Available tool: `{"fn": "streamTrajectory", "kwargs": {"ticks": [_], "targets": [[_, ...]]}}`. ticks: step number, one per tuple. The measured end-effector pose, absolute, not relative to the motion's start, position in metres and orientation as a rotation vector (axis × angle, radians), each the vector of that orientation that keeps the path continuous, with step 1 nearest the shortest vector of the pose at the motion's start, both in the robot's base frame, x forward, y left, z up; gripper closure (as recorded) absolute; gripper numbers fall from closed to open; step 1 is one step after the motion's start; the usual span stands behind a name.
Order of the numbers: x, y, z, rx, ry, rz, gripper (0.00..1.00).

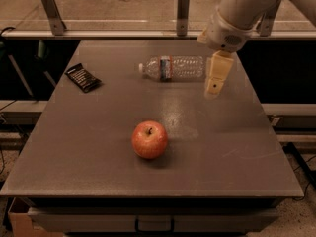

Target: Knock water bottle over

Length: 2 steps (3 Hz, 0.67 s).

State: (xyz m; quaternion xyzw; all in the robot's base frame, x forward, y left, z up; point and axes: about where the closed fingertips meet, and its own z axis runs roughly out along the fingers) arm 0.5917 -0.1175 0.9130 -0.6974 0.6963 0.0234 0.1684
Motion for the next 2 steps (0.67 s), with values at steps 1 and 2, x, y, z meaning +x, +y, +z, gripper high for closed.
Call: {"fn": "streamTrajectory", "kwargs": {"ticks": [1, 2], "targets": [[0.594, -0.147, 0.929, -1.896, 1.961, 0.164, 0.00], [0.596, -0.141, 0.940, -1.870, 1.928, 0.194, 0.00]]}}
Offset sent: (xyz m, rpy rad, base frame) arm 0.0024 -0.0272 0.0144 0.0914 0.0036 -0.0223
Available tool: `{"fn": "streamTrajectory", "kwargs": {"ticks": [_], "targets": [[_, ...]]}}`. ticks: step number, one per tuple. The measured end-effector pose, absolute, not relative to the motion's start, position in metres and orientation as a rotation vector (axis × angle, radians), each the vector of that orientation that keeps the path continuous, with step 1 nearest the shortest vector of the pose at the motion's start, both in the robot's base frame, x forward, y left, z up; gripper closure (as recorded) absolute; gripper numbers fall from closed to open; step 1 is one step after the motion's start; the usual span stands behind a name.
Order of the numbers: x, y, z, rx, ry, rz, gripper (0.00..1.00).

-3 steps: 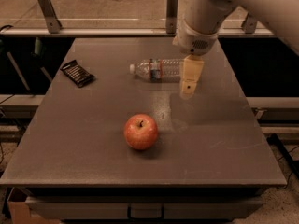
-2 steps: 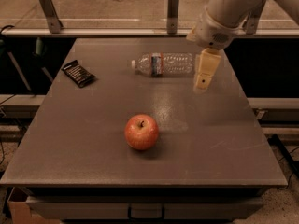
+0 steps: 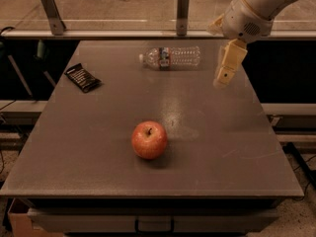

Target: Knock water bottle over

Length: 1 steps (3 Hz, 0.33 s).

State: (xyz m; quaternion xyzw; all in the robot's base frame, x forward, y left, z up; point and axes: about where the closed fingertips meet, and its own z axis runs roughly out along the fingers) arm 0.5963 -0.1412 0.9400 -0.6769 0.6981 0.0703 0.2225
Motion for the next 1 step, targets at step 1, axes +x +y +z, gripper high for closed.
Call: {"fn": "streamTrajectory", "kwargs": {"ticks": [1], "targets": [[0.5965, -0.1416, 0.9388, -1.871, 1.931, 0.192, 0.00]]}}
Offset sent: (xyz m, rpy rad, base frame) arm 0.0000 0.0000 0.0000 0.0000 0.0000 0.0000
